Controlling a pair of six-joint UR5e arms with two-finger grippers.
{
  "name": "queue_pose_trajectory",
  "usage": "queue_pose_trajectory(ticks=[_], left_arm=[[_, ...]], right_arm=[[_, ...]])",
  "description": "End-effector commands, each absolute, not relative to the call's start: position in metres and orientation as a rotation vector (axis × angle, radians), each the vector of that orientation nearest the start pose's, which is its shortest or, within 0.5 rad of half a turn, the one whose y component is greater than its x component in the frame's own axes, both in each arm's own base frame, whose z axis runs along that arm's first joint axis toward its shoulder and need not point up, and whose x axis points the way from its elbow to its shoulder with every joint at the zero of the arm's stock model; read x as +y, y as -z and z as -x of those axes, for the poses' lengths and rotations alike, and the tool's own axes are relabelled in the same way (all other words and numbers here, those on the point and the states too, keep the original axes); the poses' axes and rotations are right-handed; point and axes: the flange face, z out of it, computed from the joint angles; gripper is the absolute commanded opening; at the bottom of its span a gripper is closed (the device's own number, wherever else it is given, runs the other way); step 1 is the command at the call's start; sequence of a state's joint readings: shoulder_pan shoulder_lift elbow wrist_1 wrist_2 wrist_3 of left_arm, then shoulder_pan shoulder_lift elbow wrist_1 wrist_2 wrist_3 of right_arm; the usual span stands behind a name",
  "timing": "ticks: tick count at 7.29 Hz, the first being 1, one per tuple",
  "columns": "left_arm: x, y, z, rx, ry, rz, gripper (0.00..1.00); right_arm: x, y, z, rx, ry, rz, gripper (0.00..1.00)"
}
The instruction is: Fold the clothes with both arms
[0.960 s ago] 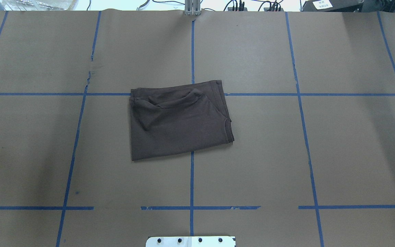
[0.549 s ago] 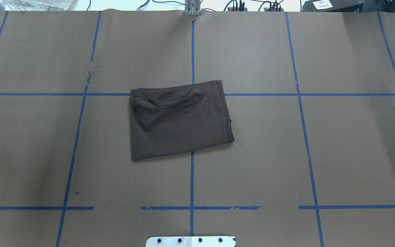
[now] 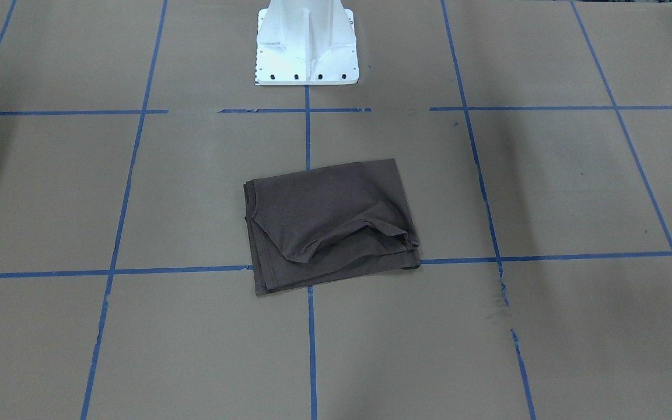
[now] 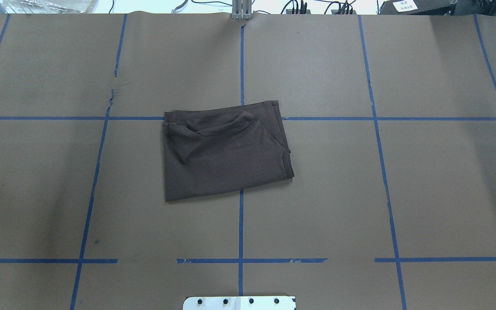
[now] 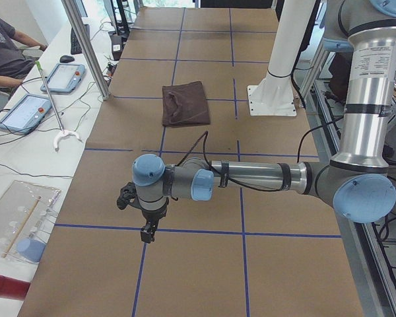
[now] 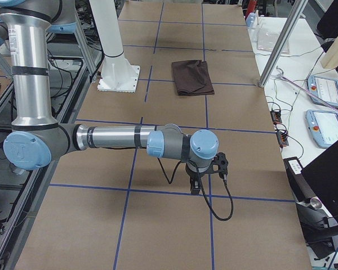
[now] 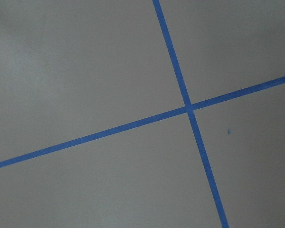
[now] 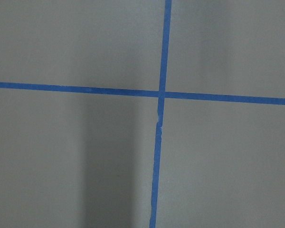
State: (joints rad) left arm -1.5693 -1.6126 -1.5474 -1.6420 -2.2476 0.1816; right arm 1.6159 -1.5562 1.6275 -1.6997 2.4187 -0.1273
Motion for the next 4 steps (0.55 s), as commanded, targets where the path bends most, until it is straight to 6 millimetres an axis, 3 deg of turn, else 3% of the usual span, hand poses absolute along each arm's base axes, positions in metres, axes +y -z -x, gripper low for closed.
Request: queue_pose_trajectory(ticks=[1,4], left_arm=[[-0.5166,-0.6464,0.0672,0.71,-0.123,-0.119,1.0],[-0.5167,-0.6452,0.0669,0.714,-0.125,-0.123,1.0]], right_arm=[[-0.4902,-0.6305,-0.0819,-0.851,0.051,-0.021,1.0],[-0.4909,-0.6297,-0.0819,-0.851,0.051,-0.023,1.0]])
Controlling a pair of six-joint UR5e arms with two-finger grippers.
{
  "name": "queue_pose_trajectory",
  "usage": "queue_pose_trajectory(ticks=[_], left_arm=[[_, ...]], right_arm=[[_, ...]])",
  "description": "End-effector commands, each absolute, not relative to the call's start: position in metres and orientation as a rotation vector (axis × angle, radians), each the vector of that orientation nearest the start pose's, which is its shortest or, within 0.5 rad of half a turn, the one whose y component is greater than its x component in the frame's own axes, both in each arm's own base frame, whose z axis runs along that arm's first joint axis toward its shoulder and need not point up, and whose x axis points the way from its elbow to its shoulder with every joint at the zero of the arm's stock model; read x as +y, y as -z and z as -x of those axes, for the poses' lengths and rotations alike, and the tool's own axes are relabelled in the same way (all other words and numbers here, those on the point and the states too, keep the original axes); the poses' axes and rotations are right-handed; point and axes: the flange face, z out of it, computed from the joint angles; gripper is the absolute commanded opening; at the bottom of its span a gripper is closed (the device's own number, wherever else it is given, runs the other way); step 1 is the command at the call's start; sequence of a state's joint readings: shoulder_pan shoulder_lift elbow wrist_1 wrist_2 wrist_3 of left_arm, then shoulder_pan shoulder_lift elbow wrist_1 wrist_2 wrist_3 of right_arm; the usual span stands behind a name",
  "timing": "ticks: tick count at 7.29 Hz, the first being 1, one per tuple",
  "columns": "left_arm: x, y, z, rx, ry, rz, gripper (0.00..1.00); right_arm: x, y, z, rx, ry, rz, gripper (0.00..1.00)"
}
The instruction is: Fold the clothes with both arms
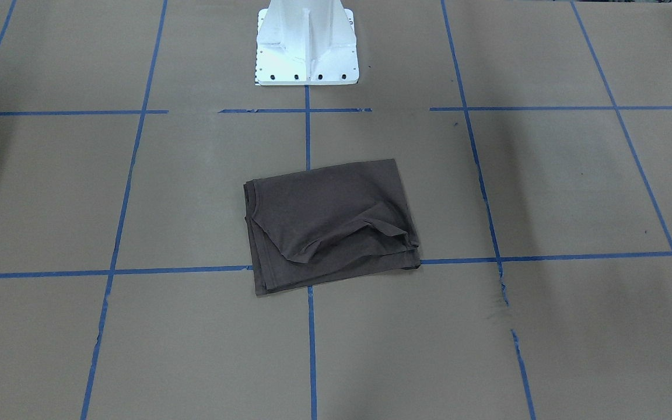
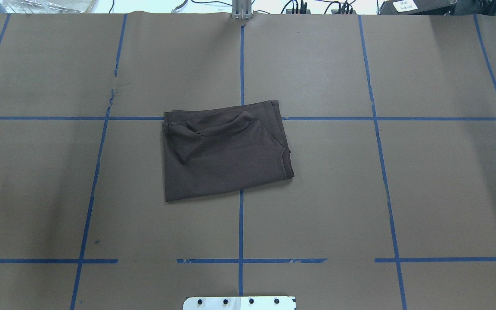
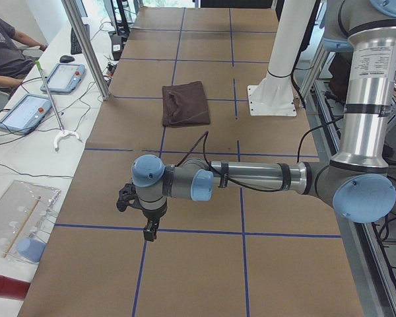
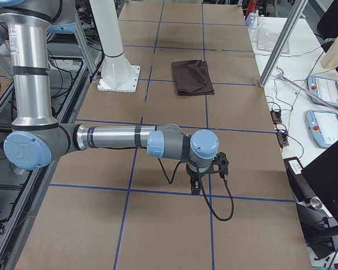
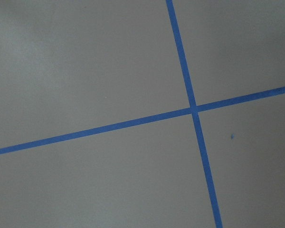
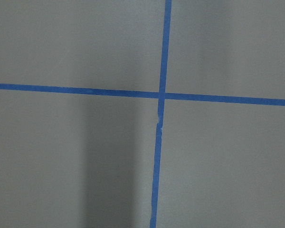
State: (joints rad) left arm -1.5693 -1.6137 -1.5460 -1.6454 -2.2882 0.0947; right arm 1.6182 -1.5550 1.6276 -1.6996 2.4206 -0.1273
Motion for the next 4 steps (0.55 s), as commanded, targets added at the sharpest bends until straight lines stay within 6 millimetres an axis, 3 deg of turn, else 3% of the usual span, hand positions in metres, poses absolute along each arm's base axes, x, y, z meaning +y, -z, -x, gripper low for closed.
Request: queue_pose_trajectory(ticks=[1,4], left_arm=[[-0.5167,-0.6452,0.0669,0.714,-0.125,-0.123,1.0],[-0.5176,-0.6444,0.0661,0.715,-0.125,-0.123,1.0]], right_arm=[[-0.4916,-0.6289,-0.0818,-0.852,0.052,-0.024,1.0],[-0.4917,-0.6281,-0.0811,-0.863,0.052,-0.025,1.0]])
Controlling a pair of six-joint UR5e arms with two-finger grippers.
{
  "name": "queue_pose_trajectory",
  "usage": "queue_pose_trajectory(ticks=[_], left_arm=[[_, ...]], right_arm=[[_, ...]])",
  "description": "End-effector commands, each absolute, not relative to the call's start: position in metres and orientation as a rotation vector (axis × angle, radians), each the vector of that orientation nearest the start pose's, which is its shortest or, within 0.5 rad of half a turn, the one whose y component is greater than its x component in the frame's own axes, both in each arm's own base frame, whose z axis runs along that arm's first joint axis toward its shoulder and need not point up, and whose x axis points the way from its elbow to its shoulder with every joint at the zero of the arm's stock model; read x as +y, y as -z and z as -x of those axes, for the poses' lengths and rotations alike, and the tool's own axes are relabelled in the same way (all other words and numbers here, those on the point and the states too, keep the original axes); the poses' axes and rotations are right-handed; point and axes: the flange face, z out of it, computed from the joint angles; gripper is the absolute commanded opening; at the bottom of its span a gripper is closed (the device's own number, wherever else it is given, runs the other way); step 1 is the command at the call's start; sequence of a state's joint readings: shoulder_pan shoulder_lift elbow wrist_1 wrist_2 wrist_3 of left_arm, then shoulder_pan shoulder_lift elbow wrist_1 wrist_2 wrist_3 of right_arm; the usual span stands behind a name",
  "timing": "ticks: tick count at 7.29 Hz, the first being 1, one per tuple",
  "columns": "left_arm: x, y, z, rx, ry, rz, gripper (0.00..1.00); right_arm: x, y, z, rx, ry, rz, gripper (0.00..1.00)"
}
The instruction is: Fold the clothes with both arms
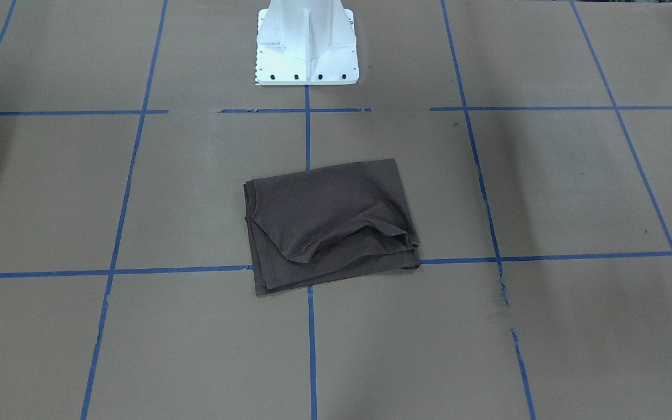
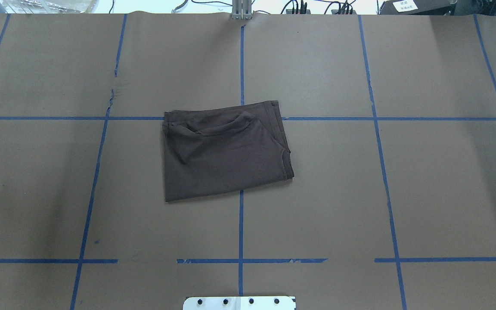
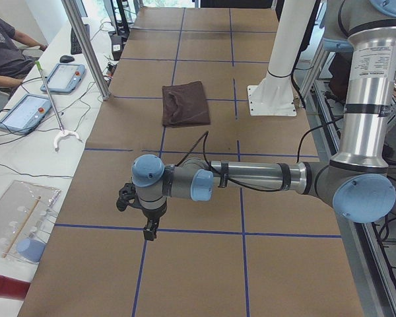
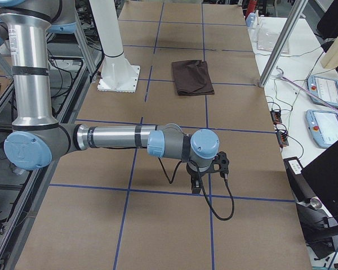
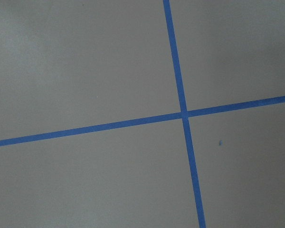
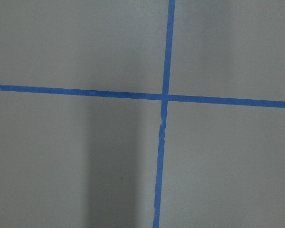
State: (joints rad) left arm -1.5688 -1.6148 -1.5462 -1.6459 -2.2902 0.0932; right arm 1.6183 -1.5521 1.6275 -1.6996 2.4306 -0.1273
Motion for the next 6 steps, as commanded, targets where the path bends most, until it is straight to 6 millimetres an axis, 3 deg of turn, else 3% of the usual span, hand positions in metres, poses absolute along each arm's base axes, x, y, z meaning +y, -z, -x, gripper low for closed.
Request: queue_pose_trajectory(ticks=[1,6], left_arm=[[-0.5176,-0.6436,0.0669,0.714,-0.126,-0.125,1.0],[-0.5183,-0.6422,0.0669,0.714,-0.125,-0.126,1.0]], right_arm=[[-0.4917,-0.6281,-0.0811,-0.863,0.052,-0.025,1.0],[-0.487,-0.6314,-0.0873,-0.87,0.037,-0.025,1.0]])
